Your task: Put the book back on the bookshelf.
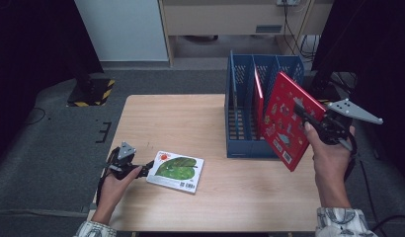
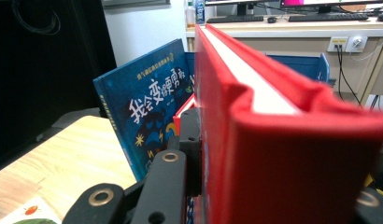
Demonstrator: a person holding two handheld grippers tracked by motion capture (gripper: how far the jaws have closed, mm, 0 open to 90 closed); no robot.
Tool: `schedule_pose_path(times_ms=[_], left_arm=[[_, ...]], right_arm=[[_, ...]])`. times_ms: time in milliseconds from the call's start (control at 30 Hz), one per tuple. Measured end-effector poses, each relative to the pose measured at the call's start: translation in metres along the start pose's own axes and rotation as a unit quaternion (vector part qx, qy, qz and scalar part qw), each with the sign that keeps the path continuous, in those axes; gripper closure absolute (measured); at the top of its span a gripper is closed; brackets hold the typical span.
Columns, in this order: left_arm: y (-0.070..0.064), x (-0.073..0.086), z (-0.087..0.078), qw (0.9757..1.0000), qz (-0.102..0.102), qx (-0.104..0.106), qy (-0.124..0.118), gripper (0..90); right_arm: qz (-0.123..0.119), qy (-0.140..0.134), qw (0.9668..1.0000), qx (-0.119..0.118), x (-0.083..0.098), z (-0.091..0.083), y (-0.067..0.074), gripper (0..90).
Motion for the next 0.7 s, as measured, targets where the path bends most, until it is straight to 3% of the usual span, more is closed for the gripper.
schedule_pose_path(times_ms=[700], left_arm=[[-0.001,0.000,0.001,1.0000,0.003,0.002,0.001,4.1]], right_arm=[[-0.011,0.012,0.9996,0.024,-0.003,0.020,-0.005,79.9]])
Point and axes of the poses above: each handheld gripper's, and its own axes: z roughly forward along the jaws, x roughly out of its underside, y roughly to its left, the point moved 6 cm from there along z, roughly forward along the jaws, and after that the axes turned 1 degree about z, right-handed, at the moved point
